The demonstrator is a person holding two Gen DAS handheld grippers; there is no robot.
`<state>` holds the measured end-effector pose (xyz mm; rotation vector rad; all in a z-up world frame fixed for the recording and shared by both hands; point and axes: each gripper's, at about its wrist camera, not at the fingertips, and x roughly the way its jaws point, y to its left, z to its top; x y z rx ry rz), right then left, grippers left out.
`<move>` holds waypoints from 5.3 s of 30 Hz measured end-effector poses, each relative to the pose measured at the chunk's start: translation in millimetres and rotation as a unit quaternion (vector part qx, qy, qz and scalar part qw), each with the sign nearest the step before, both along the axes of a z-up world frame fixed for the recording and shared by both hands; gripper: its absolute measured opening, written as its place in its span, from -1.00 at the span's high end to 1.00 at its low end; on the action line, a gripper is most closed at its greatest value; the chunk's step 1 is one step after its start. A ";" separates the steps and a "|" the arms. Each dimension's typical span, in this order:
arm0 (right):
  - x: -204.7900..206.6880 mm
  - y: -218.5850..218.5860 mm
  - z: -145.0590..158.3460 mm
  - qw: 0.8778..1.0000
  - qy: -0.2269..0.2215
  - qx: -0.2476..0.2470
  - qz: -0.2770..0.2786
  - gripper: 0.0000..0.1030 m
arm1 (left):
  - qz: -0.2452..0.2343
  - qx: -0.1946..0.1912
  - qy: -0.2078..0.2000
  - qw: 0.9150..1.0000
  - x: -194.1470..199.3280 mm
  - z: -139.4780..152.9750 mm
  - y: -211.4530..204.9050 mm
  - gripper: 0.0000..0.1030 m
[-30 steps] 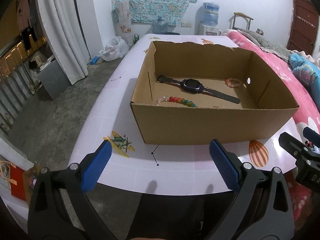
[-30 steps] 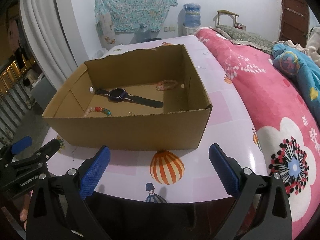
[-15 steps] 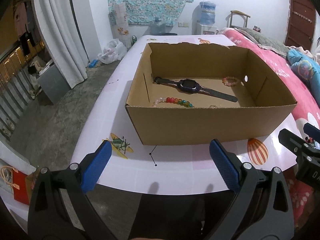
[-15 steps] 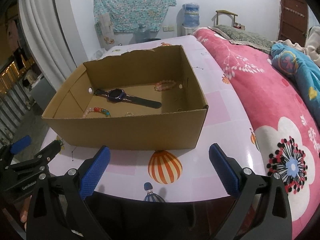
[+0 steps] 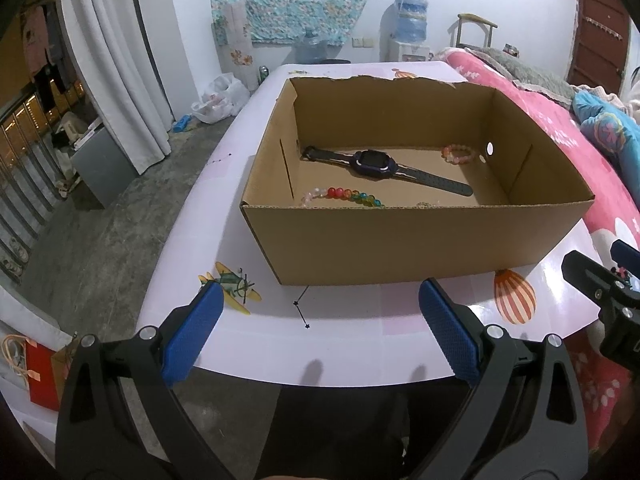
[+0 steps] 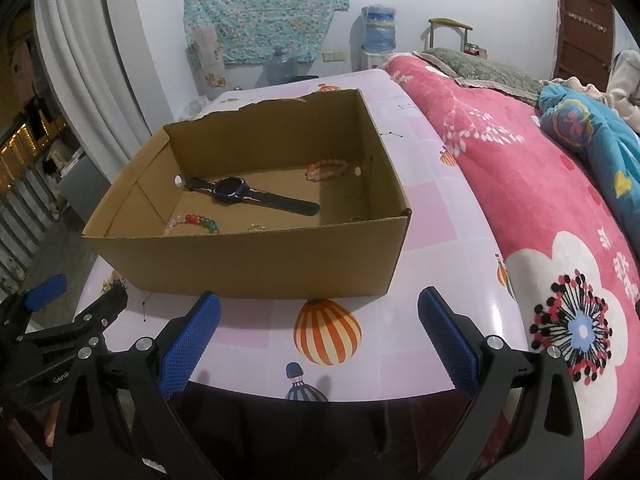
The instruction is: Organize jewelry
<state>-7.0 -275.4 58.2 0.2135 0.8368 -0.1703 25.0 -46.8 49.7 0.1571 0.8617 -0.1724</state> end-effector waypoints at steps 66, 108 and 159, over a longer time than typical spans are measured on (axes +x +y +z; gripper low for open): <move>7.7 0.7 1.3 1.000 0.007 0.000 0.004 -0.87 | 0.009 -0.012 0.011 1.000 9.8 -1.6 7.8 -0.84; 10.1 -0.7 -6.5 1.000 0.015 0.004 0.004 -0.87 | 0.016 -0.011 0.029 0.999 11.3 -10.3 1.5 -0.84; 9.3 -3.7 -3.0 1.000 0.014 0.002 0.004 -0.87 | 0.022 -0.003 0.025 0.999 9.7 -11.6 0.9 -0.84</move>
